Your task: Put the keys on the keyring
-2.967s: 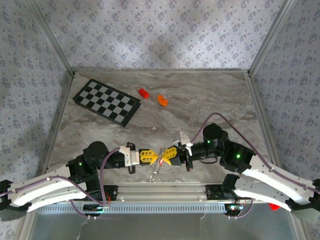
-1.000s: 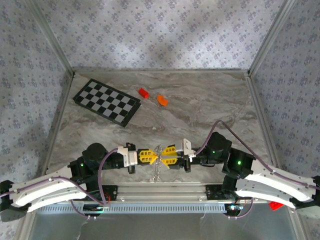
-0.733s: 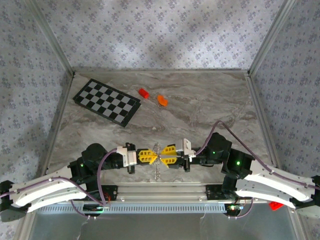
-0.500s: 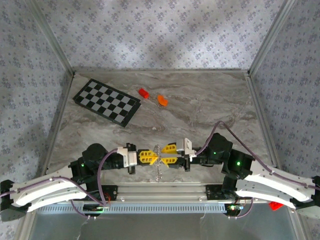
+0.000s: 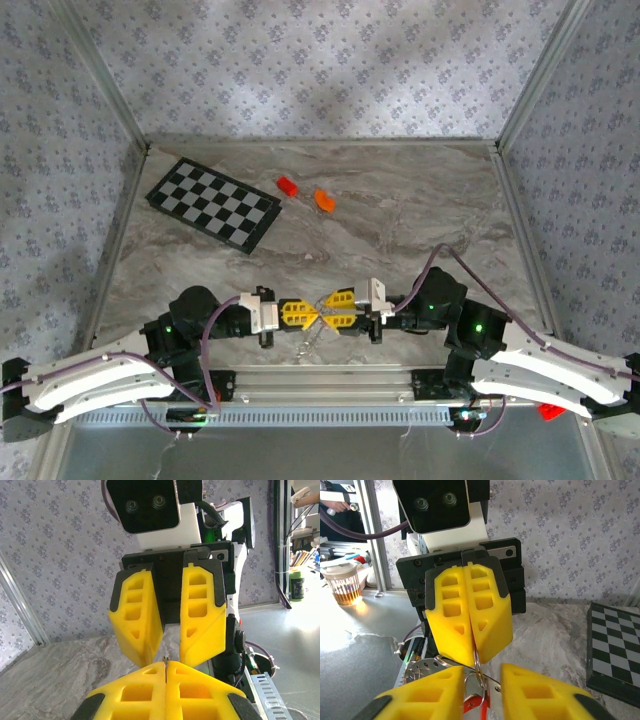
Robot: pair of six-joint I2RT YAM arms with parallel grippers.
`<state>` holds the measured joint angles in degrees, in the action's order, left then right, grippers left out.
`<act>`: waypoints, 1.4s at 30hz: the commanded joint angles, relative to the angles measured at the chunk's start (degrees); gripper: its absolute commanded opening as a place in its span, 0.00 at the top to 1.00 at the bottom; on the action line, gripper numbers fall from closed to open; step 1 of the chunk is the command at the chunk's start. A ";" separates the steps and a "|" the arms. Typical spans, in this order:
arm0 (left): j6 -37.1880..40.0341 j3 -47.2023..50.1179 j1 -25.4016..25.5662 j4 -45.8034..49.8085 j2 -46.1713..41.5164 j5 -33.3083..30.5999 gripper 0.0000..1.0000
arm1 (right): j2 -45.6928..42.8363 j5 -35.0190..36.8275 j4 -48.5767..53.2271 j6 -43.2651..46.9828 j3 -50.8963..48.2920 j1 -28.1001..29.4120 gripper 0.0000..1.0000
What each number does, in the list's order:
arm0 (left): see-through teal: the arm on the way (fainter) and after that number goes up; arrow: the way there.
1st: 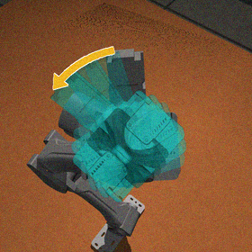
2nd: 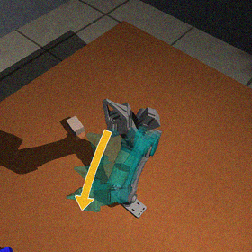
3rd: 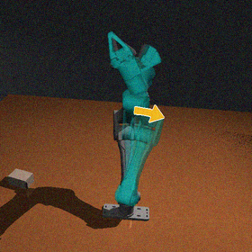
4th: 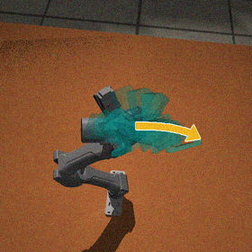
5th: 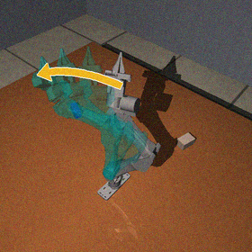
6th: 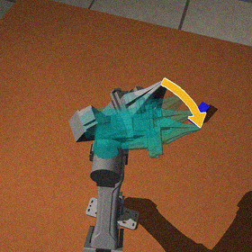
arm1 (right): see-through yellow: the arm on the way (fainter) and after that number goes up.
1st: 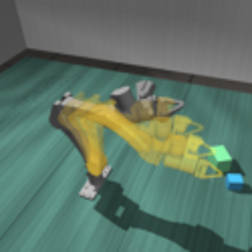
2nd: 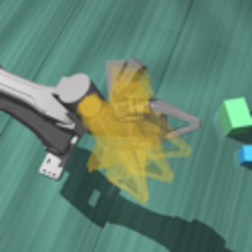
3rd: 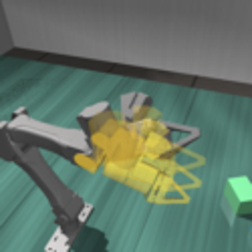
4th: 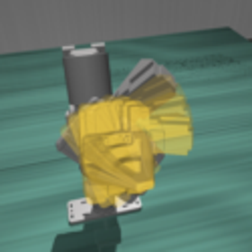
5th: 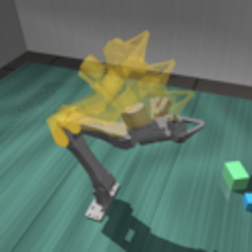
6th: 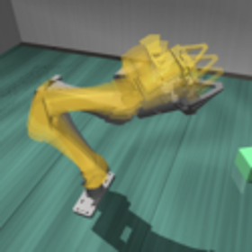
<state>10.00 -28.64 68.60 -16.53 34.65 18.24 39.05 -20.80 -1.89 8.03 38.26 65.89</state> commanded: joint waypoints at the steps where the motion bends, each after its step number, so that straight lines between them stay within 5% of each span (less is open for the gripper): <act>1: -0.33 -1.46 0.03 -3.33 -0.04 0.35 1.00 | 0.30 -0.98 -0.55 0.35 -0.12 0.19 0.79; 23: -0.02 -1.06 -0.01 -3.29 -0.29 -0.16 1.00 | 1.03 1.27 2.08 0.58 -0.12 0.25 0.81; 31: -0.02 -1.22 -0.03 -3.00 -0.29 -0.22 1.00 | 1.21 2.03 2.37 1.18 0.10 0.29 1.00; 36: 0.67 -2.63 0.02 1.96 0.18 -1.28 1.00 | 0.81 2.64 6.74 3.16 2.03 0.25 1.00; 42: 1.31 -8.06 -0.03 16.40 1.81 -8.82 0.79 | 2.49 7.52 22.07 8.86 9.46 0.38 1.00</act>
<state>10.90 -31.94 68.64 -6.94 36.34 13.98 41.39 -16.88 11.62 12.97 42.44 66.08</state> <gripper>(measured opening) 0.200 0.051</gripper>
